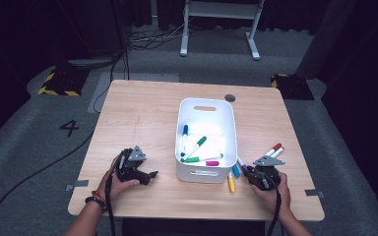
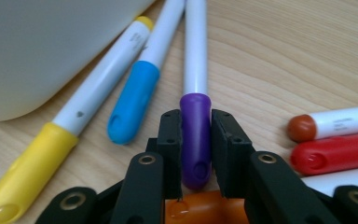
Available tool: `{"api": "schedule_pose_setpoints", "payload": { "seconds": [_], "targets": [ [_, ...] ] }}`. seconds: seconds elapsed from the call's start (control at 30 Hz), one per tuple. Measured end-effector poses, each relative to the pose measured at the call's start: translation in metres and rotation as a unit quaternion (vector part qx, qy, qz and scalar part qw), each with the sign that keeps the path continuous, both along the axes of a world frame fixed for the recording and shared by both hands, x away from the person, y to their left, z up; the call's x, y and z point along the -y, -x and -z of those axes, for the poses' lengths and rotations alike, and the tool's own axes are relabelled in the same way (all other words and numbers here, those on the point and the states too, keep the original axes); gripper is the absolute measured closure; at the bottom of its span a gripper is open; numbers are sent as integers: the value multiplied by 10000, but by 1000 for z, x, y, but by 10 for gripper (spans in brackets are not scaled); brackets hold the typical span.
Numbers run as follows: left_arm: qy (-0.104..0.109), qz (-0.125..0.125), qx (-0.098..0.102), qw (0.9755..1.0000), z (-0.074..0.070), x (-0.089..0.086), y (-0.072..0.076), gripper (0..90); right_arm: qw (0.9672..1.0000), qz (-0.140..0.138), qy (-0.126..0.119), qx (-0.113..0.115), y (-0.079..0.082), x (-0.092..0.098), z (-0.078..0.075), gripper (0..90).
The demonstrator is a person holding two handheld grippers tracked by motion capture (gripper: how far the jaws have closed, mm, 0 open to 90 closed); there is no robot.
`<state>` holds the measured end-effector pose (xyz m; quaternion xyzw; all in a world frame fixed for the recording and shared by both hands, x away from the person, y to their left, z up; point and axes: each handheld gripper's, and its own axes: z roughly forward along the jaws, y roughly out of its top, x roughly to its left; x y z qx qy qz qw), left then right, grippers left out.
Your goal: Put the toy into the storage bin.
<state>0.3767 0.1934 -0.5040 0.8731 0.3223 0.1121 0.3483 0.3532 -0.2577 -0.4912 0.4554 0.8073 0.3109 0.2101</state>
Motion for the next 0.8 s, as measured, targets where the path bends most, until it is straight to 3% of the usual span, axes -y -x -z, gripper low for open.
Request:
{"api": "schedule_pose_setpoints", "payload": {
  "seconds": [0.17,0.37,0.8],
  "targets": [
    [4,2,-4,10000,0,0,0,142,10000,16,50,75,0,2,-3,752],
    [12,7,-20,10000,0,0,0,143,9991,-37,212,356,4,1,-11,752],
    [11,7,-18,10000,0,0,0,143,9962,-153,-322,793,13,27,-46,752]
  ]
}}
